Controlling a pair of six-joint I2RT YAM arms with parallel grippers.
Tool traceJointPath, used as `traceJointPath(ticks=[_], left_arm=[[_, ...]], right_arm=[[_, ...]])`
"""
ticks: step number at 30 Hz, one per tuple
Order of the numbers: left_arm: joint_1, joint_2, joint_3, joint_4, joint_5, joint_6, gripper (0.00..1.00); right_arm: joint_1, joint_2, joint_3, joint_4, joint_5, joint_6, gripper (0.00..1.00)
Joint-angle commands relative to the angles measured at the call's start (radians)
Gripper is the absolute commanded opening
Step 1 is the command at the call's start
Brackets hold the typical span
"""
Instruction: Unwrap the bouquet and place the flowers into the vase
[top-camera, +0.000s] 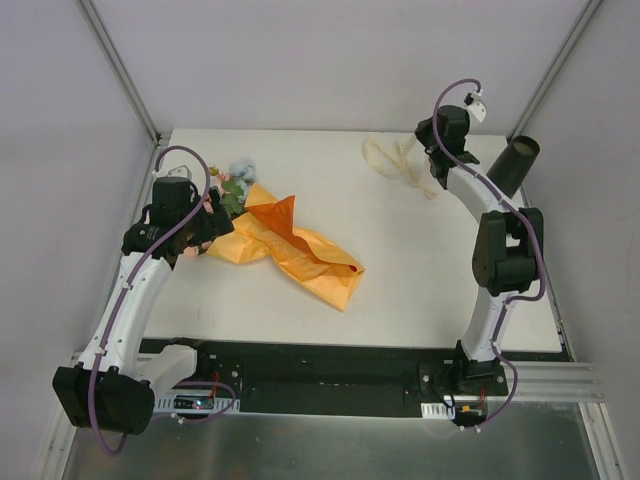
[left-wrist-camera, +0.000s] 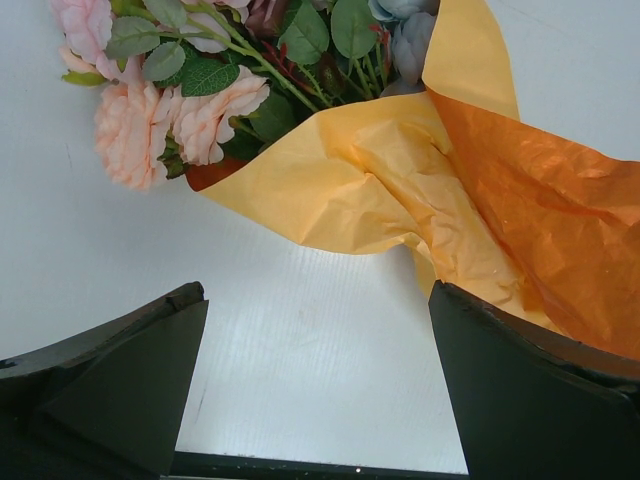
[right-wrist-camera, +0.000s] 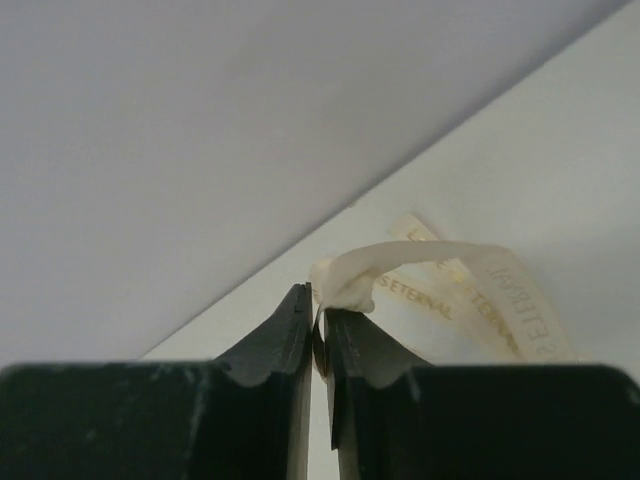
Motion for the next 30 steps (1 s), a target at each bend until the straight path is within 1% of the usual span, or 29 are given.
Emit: traceJointPath(ticks=[1,4,5,14,17,18,20,22,26,28,30], left_arm=[[-0.003,0.008,0.007,0.004,-0.008,0.020,0.99],[-0.003,0.021,0.008,0.004,0.004,0.019,0.99],[-0.003,0.025,0.010,0.004,0.006,0.017,0.99],[-0.003,0.037,0.008,0.004,0.029,0.002,0.99],[-0.004,0.048,0.010,0.004,0.029,-0.009,0.99],[-0.004,0.053,0.010,0.004,0.052,-0.012,0.98],[-0.003,0.056,0.016,0.002,0.058,-0.016,0.98],[-0.003,0.054,0.021,-0.001,0.067,-0.026,0.98],[-0.003,0.042,0.021,-0.005,0.104,-0.038,0.99],[-0.004,0.037,0.017,-0.015,0.115,-0.043,0.99],[-0.003,0.034,0.019,-0.030,0.122,-0.046,0.99]], right_arm=[[-0.010,-0.053,-0.028,-0.131,0.094,0.033,0.23],[-0.010,-0.096,-0.049,-0.222,0.108,-0.002,0.42],[-0.011,-0.117,-0.058,-0.252,0.111,-0.012,0.46],[-0.013,-0.326,-0.137,-0.493,0.025,-0.122,0.64],[-0.014,-0.358,-0.140,-0.573,0.021,-0.127,0.66],[-0.014,-0.363,-0.141,-0.594,0.030,-0.128,0.66],[-0.014,-0.360,-0.123,-0.645,0.073,-0.118,0.66],[-0.025,-0.346,-0.091,-0.706,0.065,-0.082,0.65],[-0.060,-0.282,-0.005,-0.837,-0.033,-0.039,0.63],[-0.069,-0.230,0.050,-0.939,-0.085,-0.026,0.63],[-0.079,-0.201,0.081,-1.018,-0.178,-0.021,0.63]])
